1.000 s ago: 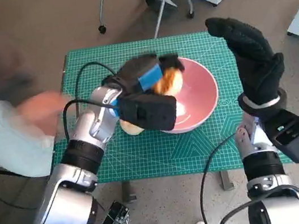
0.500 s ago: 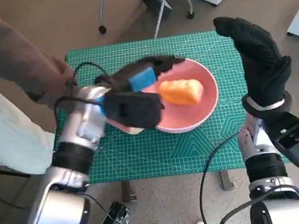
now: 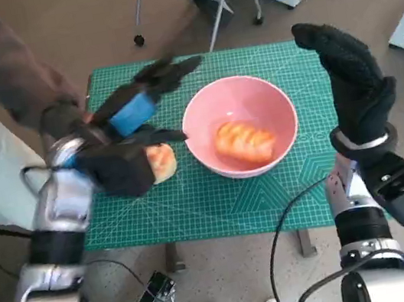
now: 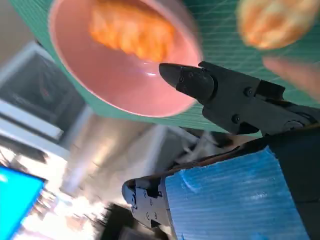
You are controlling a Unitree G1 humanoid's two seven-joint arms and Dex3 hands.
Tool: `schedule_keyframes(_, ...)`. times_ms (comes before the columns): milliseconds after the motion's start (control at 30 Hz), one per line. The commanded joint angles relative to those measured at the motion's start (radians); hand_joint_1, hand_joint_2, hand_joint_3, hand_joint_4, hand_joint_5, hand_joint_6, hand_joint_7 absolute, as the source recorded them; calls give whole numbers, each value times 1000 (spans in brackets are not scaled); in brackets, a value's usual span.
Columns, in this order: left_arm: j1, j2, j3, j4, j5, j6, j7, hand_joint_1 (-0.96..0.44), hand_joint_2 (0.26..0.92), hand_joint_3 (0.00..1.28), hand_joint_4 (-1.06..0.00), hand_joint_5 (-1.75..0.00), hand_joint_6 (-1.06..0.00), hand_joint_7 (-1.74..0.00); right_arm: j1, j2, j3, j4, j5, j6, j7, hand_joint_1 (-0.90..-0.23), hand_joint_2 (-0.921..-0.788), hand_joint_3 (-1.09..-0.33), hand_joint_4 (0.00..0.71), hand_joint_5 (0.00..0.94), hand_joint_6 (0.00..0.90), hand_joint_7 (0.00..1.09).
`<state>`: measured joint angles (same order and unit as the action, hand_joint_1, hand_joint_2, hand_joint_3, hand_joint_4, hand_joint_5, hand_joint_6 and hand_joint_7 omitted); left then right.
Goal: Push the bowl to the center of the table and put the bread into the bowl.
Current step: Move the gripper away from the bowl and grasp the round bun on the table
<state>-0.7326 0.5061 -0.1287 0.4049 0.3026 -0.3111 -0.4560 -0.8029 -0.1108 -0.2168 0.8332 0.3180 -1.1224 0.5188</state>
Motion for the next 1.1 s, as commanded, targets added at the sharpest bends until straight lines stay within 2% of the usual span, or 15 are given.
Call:
schedule_keyframes(33, 76, 27, 31, -26, -25, 11, 13, -254, 855, 2, -140, -23, -289, -94, 20, 3, 3, 7, 4, 4, -3, -614, -921, -680, 353, 0, 36, 777)
schedule_keyframes(300, 142, 64, 51, 0, -28, 33, 19, -284, 863, 4, -134, -8, -286, -73, 14, 4, 4, 16, 6, 5, 0, -604, -921, -680, 353, 0, 39, 772)
schedule_keyframes(667, 195, 110, 58, 28, -3, 19, 71, -314, 867, 3, -133, -2, -291, -50, 11, 9, 11, 16, 14, 19, 9, -599, -921, -682, 353, 0, 45, 774)
schedule_keyframes(867, 165, 104, 24, 85, 28, 36, 79, -317, 853, 0, -132, -1, -287, -37, 8, 11, 12, 23, 19, 28, 18, -598, -921, -683, 353, 0, 47, 778)
schedule_keyframes(1100, 64, 50, -73, 270, 115, 86, 86, -329, 830, 0, -87, 0, -255, -14, 12, 10, 17, 27, 15, 33, 19, -599, -921, -682, 354, 1, 47, 782)
